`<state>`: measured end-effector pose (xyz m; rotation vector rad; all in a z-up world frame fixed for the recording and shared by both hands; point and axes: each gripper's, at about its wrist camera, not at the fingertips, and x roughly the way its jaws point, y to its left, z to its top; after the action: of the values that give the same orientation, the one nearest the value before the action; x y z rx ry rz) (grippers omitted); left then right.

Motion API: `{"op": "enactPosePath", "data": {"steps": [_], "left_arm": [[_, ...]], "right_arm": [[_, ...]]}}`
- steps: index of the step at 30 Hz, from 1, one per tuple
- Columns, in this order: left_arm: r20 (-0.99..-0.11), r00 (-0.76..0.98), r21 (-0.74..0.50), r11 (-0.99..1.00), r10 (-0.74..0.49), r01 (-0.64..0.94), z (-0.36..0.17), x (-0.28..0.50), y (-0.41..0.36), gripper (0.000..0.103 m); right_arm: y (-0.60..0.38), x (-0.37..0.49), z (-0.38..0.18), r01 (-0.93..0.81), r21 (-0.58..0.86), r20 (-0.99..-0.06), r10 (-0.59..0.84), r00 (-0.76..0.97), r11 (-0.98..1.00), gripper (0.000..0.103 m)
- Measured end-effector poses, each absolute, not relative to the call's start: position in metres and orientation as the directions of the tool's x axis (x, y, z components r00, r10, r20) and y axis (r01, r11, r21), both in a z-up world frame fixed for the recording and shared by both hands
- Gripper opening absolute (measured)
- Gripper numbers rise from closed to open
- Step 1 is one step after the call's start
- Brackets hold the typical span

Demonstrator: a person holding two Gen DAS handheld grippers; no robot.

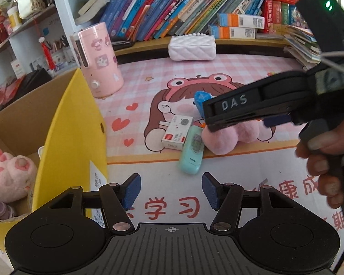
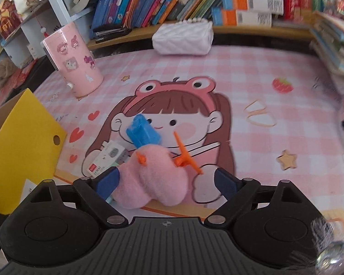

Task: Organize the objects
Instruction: 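Move the right gripper to the pink horned plush and grasp it, then grasp the mint-green case with the left gripper while the right gripper holds the plush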

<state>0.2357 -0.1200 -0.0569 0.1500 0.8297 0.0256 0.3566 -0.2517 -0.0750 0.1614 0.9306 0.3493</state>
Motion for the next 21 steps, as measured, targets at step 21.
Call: {"op": "enactPosePath", "data": {"steps": [21], "left_arm": [[-0.714,0.698,0.106,0.994,0.055,0.03,-0.068,0.265,-0.13,0.06]], "right_arm": [[-0.312,0.311,-0.034,-0.148,0.222,-0.644,0.259,0.72,0.964,0.064]]}}
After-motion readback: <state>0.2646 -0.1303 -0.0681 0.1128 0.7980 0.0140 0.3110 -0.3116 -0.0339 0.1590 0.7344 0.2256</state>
